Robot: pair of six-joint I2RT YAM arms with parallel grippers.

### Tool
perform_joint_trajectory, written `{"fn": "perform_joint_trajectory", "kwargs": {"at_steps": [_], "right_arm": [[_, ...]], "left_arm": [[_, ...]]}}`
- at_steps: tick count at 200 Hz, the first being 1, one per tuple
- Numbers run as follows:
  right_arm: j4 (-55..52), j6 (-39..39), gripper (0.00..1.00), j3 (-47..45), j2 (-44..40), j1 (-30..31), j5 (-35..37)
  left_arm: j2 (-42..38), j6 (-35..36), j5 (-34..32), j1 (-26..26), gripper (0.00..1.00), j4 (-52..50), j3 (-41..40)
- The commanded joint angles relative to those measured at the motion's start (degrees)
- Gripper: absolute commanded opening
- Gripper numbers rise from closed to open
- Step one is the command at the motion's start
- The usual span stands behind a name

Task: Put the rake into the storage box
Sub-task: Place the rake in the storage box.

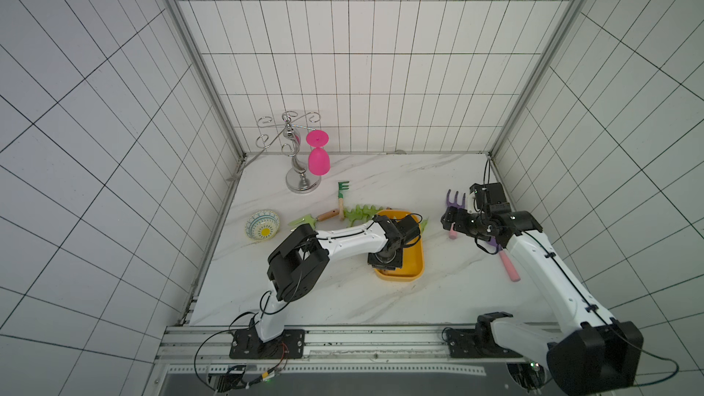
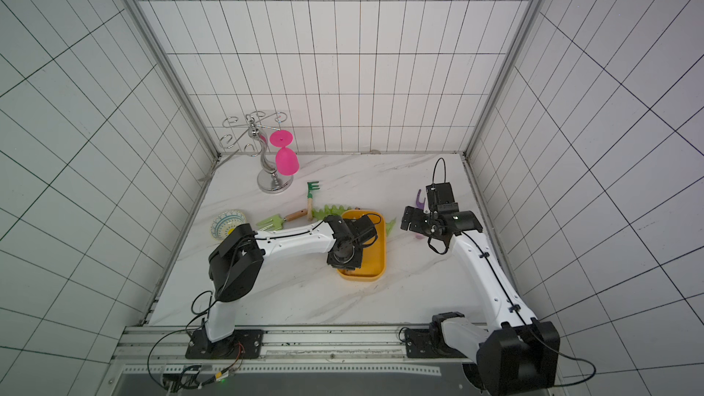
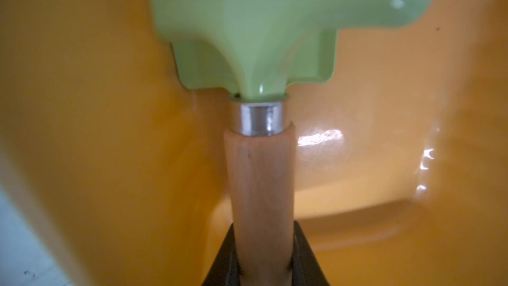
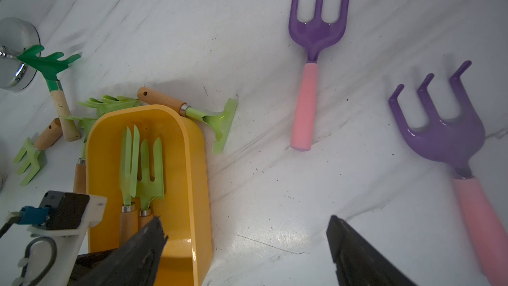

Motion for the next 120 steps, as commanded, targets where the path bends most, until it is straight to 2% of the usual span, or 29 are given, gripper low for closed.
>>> {"fn": "perform_joint_trajectory", "kwargs": {"at_steps": [1,56,86,120], "right_arm": [[2.1,-1.1,0.95,-1.4,0.9,-0.5,-2.3],[2.4,-1.5,0.95,-0.4,3.8,-0.5,-4.2],[2.2,-1.4,0.94,-0.1,5.3,-0.5,-4.2],[1.2,-1.2,0.90,-0.7,6.9,-0.4,-4.5]], "left_arm": [[0.4,-1.9,-1.2,-0.3,0.25,-5.5,2.6],[-2.8,-1.0,-2.9,-0.6,0.44,-7.7,6.0],[-5.5,0.8,-4.9,-0.6,0.46,-9.6,9.5],[-12.5,5.8,-11.9,1.5,0.49,-10.0,11.2]]}}
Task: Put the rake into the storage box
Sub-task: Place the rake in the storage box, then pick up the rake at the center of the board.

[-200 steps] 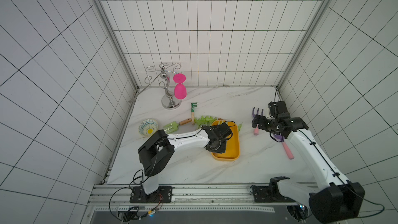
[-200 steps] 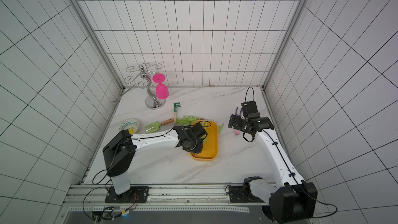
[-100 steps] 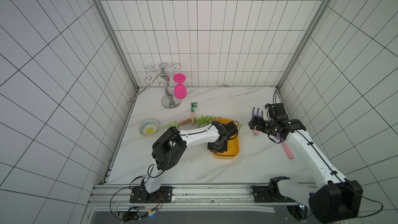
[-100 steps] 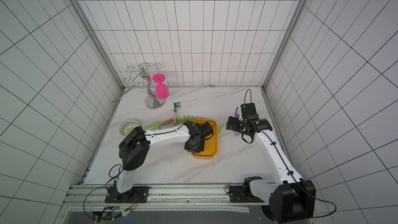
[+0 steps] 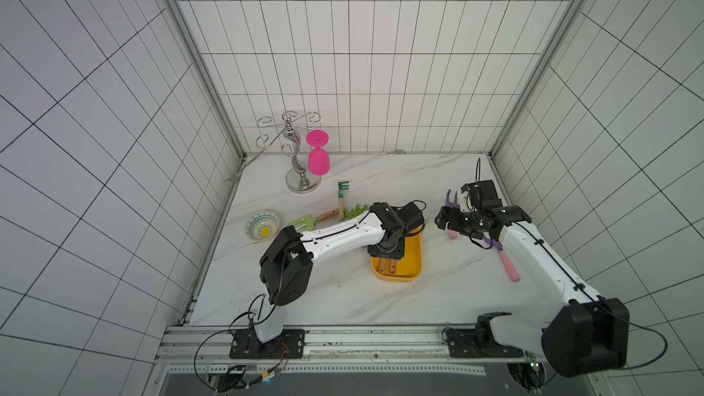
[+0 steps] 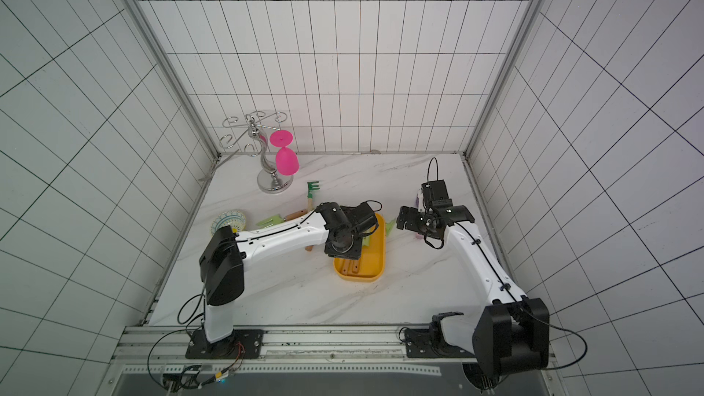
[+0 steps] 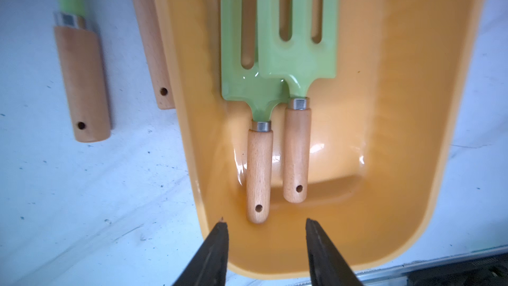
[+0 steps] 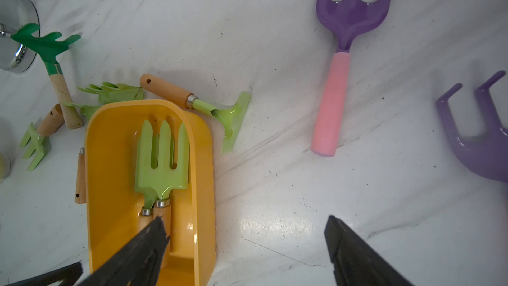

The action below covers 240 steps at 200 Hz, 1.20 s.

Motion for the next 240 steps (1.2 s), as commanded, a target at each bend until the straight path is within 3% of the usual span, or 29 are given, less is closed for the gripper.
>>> {"fn": "perform_joint_trajectory", "kwargs": {"at_steps": [1,14,57,96,134,160,240], "right_arm": [[-0.9,-0.1,0.90,-0.8,1.2,-0.4,-0.6],[-1.2,0.1,0.89,-0.8,2.2,-0.2,-1.1],[-4.9,2.2,0.84,0.9,4.2,3.9,-1.5],[-6.6,3.1,0.83,4.1,7.4,11.8,2.7],[-7.9,2.9,0.83,5.2,9.4,13.3,3.9],[-8.2,2.0,0.83,5.4,9.6,13.4,3.9],[-9.8,-1.2,0.84,7.0,10.7,13.3,3.6]], "left_arm": [[-6.5,4.7,-6.7,1.7,0.50,-1.2,2.0],[-9.5,7.4,-8.0,4.7,0.50,-0.7,-0.6],[-20.1,17.1,-3.4,18.3,0.51,8.3,-17.1],[-20.0,25.8,-2.9,27.1,0.51,15.1,-24.2],[-14.2,37.5,-4.4,30.7,0.50,22.2,-23.5],[-10.6,41.8,-0.8,34.2,0.50,28.8,-23.5],[-1.4,53.3,5.0,37.7,0.51,30.5,-20.3]]}}
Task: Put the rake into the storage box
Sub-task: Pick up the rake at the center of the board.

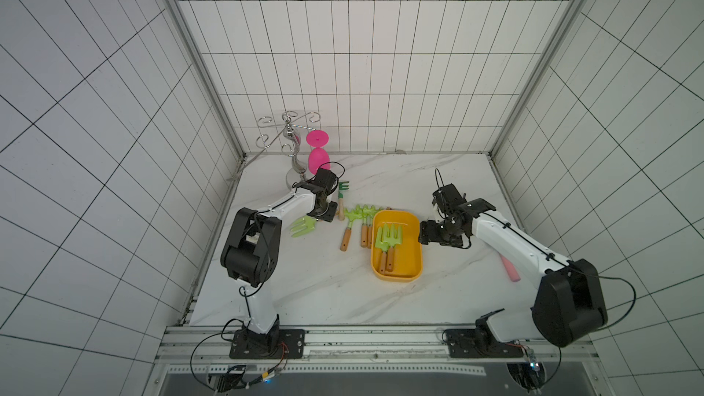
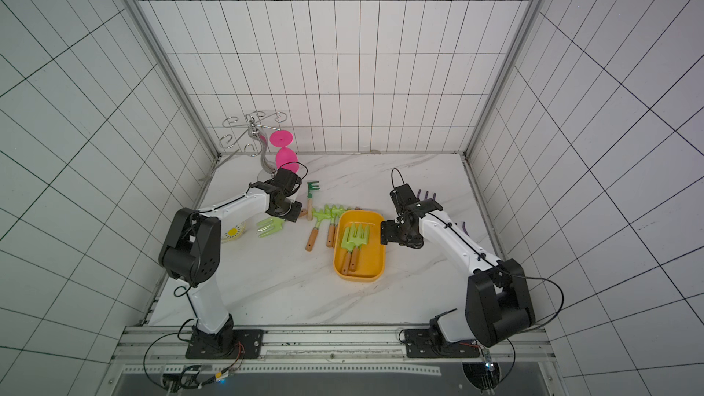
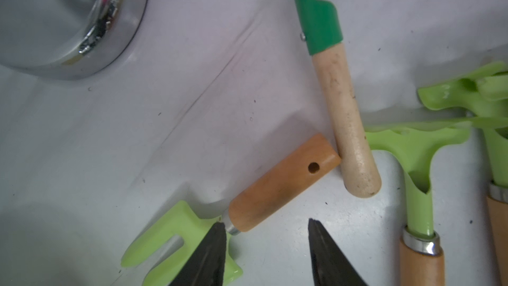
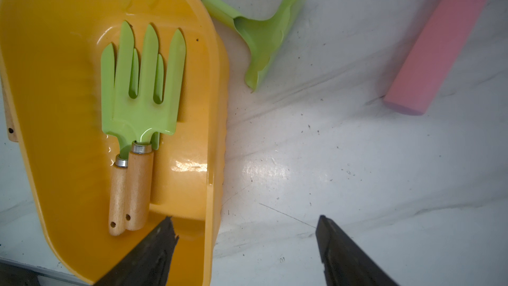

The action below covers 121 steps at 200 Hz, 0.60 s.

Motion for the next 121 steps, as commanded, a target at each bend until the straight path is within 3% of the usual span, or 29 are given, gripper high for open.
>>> {"fn": "perform_joint_trajectory", "kwargs": {"at_steps": [1,121], "right_arm": [[-2.1,-1.9,0.84,4.0,0.7,0.4,0.9],[-3.0,-3.9,0.84,5.0,1.9,0.4,-0.2]], "left_arm": [[0.9,4.9,3.8,0.0,0.50,2.9,1.2],[5.7,4.4,6.6,3.0,0.47,0.9,3.3]]}}
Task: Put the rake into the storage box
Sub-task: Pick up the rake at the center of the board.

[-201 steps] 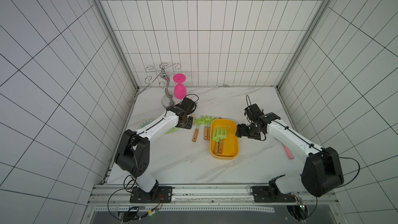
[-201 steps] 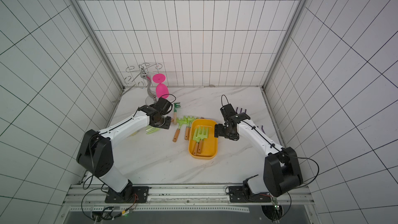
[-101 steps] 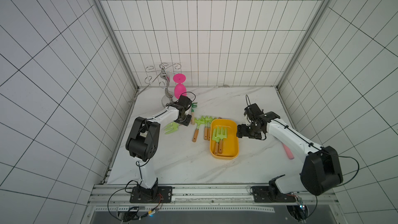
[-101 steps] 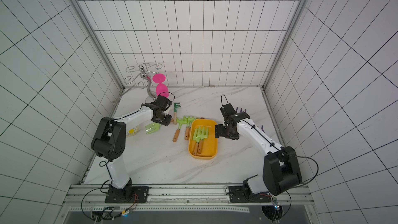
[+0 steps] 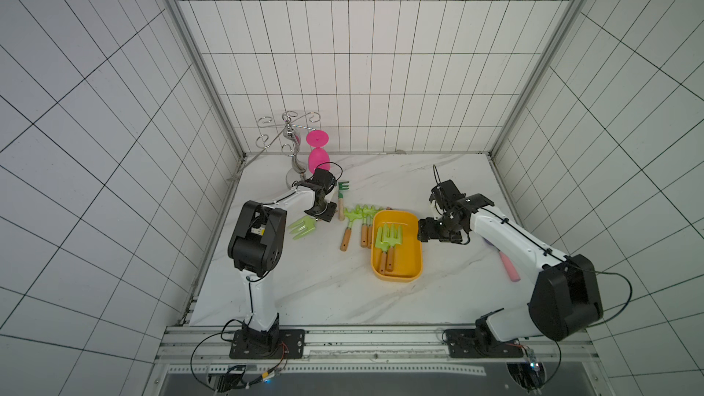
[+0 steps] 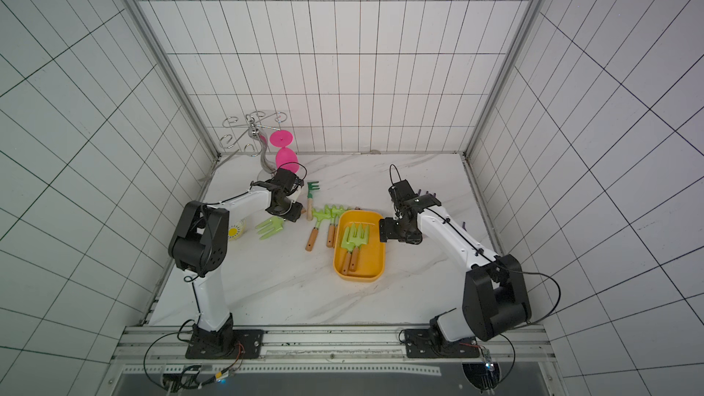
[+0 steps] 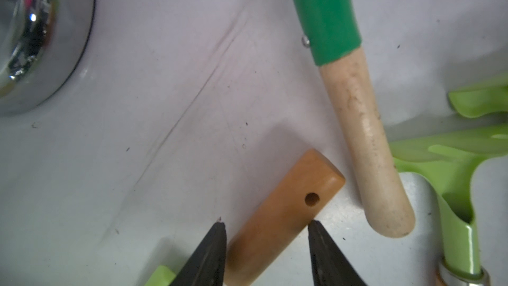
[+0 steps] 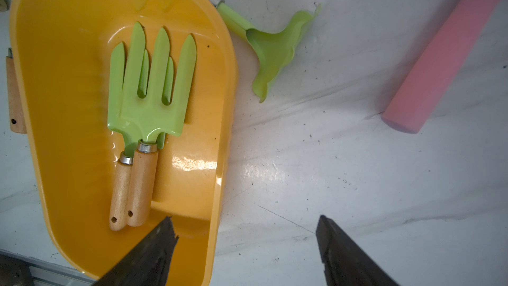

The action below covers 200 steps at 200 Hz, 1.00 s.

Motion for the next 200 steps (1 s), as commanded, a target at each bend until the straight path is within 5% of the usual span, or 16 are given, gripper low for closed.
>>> {"fn": "perform_joint_trajectory", "kwargs": {"at_steps": [1,126,151,200], "right_arm": [[-1.4,-0.6,0.84,2.0,0.1,0.4,-0.2],[-0.2,0.9,0.82,0.9,-0.4,0.5,-1.9],[-0.2,1.1,0.81,0.7,-0.8,0.6,-1.5],[-0.2,-4.9,0.85,2.2,-4.9,0.6,-5.8]], "left_arm": [[0.7,-0.4,2.5,0.4,0.46,-1.3,1.6],[1.8,-2.2,-0.6,-2.2,0.25,-7.2,-0.7],[1.7,-3.3,-1.7,-3.0,0.09,-7.8,-1.0],[-8.5,-5.8,-2.6,-8.0,0.00,-16.0,2.4]]}}
